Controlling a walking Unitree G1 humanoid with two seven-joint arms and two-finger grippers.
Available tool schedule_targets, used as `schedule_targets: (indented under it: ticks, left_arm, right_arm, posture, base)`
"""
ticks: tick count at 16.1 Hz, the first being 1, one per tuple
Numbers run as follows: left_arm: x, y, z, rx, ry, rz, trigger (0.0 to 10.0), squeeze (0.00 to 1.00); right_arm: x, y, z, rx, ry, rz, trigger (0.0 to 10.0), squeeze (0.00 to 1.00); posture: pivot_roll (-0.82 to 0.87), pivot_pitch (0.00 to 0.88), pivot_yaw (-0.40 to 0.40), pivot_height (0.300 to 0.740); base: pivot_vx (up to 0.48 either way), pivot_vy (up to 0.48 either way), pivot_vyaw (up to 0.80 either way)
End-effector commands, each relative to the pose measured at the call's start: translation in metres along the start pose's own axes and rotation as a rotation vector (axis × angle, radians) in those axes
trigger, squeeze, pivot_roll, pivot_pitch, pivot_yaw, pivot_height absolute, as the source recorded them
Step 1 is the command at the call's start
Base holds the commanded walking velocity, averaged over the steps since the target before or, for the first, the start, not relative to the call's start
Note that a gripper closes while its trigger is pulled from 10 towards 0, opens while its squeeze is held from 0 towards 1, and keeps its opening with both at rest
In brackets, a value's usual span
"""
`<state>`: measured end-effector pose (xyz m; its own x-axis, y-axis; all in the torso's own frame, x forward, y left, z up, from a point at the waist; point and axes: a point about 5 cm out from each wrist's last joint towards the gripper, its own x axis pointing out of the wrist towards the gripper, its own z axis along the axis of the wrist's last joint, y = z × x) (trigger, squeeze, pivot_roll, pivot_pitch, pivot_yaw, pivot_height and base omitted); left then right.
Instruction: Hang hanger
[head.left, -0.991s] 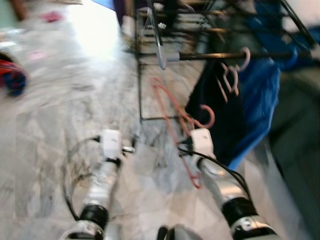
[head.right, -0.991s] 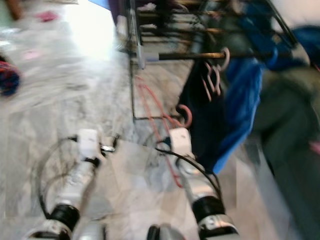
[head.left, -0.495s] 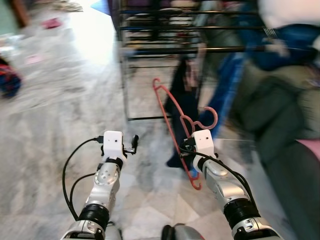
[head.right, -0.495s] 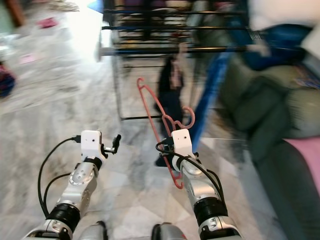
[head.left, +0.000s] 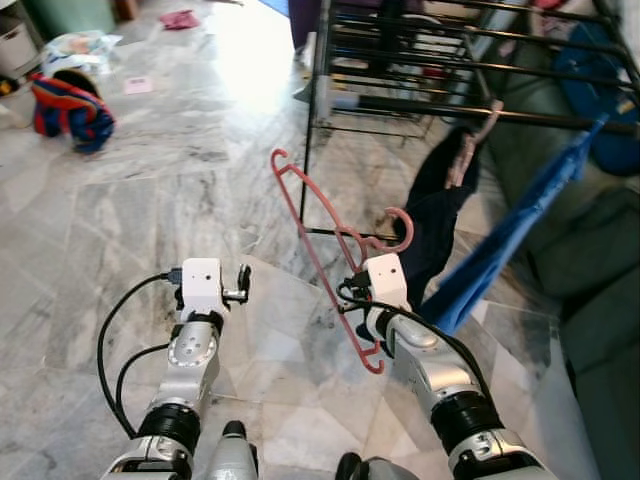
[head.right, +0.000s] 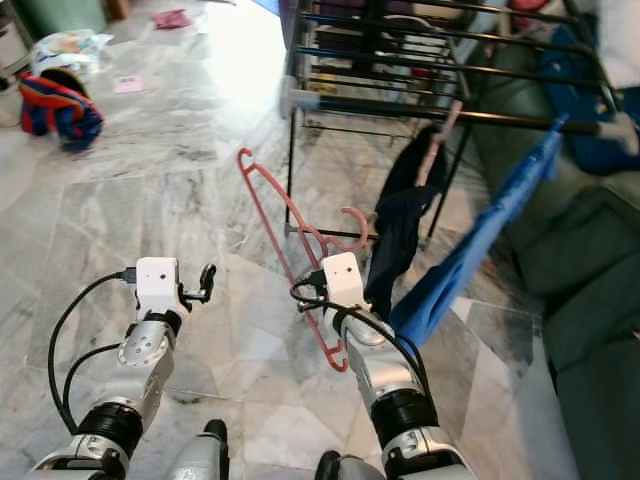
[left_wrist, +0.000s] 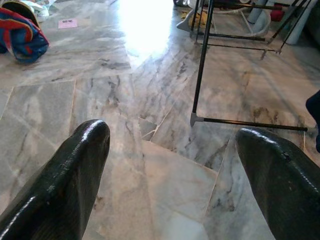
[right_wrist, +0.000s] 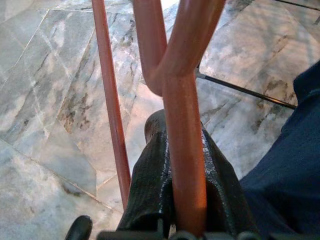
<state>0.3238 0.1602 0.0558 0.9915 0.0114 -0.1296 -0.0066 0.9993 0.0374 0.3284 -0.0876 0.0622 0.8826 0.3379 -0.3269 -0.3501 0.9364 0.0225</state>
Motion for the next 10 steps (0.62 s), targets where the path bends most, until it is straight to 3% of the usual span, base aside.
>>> schedule_targets:
  ticks: [1, 4, 7, 10]
  left_arm:
    - [-0.0007, -0.0062, -0.0016, 0.002, 0.002, -0.016, 10.0, 0.0]
    - [-0.0007, -0.0064, -0.002, -0.007, 0.003, -0.02, 10.0, 0.0]
    - [-0.0005, -0.006, -0.0021, -0.003, 0.002, -0.022, 10.0, 0.0]
    - [-0.0007, -0.0081, -0.0024, -0.009, 0.003, -0.036, 10.0, 0.0]
  right_arm:
    - [-0.0022, -0.0042, -0.0009, 0.007, -0.006, -0.011, 10.0, 0.0]
    - [-0.0023, -0.0043, -0.0009, 0.011, -0.008, -0.013, 10.0, 0.0]
    - [-0.0021, -0.0045, -0.0004, 0.013, -0.011, -0.015, 10.0, 0.0]
    - [-0.0014, -0.0054, -0.0005, 0.012, -0.006, -0.029, 10.0, 0.0]
  posture:
    - [0.08, 0.184, -0.088, 0.74]
    - [0.08, 0.184, -0.089, 0.74]
    - [0.08, 0.183, -0.089, 0.74]
    - [0.08, 0.179, -0.087, 0.74]
  base:
    - [0.0, 0.0, 0.56]
    - [0.0, 0.0, 0.56]
    - [0.312, 0.0, 0.46]
    - [0.287, 0.0, 0.0]
